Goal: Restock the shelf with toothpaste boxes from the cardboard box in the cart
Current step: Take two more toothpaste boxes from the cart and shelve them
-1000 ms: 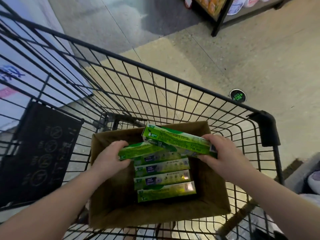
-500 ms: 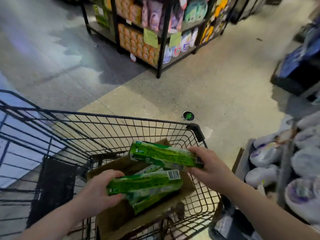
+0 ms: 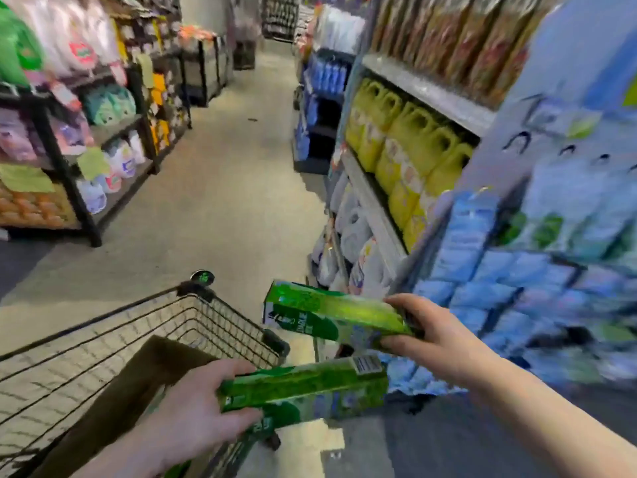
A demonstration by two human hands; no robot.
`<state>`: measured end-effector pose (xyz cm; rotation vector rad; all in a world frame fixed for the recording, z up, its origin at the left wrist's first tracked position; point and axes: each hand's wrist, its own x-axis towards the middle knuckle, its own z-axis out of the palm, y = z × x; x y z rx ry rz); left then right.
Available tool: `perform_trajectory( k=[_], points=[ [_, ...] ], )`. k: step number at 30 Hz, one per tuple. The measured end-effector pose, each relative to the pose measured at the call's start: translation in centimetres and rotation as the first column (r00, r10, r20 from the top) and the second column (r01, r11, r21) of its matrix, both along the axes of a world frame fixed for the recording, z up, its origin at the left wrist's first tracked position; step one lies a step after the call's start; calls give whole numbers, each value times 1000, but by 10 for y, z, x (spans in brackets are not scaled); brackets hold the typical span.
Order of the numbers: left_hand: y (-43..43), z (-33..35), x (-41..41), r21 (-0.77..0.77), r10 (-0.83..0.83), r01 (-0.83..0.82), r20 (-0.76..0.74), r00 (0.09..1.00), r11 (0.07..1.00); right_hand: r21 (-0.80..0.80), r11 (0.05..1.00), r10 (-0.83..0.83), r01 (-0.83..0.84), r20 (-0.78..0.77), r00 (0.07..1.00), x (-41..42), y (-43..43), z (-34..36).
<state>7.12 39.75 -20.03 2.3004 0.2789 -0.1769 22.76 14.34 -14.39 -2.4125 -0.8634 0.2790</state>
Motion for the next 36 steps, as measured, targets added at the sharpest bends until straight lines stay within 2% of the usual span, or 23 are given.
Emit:
perform_trajectory(
  k=[5, 7, 10, 15, 21, 24, 30, 36],
  points=[
    [-109, 21, 47, 39, -293, 291, 66, 954, 956, -46, 980, -190, 194, 80, 979, -26, -148, 29],
    [-163, 25, 61, 10, -343, 343, 98, 934, 939, -50, 958, -277, 281, 81, 957, -42, -210, 32],
    [-252, 28, 74, -149, -409, 420, 101, 907, 895, -42, 921, -383, 388, 91, 919, -68, -302, 37],
    [-396, 25, 91, -114, -561, 579, 157, 813, 807, 3, 826, -562, 563, 66, 824, -103, -443, 39],
    [-520, 35, 96, -323, -654, 655, 130, 746, 683, 67, 736, -677, 673, 48, 735, -124, -564, 47],
    [-561, 38, 111, -365, -648, 635, 104, 755, 681, 99, 696, -718, 712, 60, 693, -123, -606, 50],
    [-639, 41, 163, -315, -597, 590, 86, 798, 743, 151, 638, -766, 755, 25, 642, -88, -681, 46],
    [-722, 43, 248, -216, -645, 642, 69, 761, 735, 153, 620, -781, 769, 28, 624, -10, -759, 53]
  ],
)
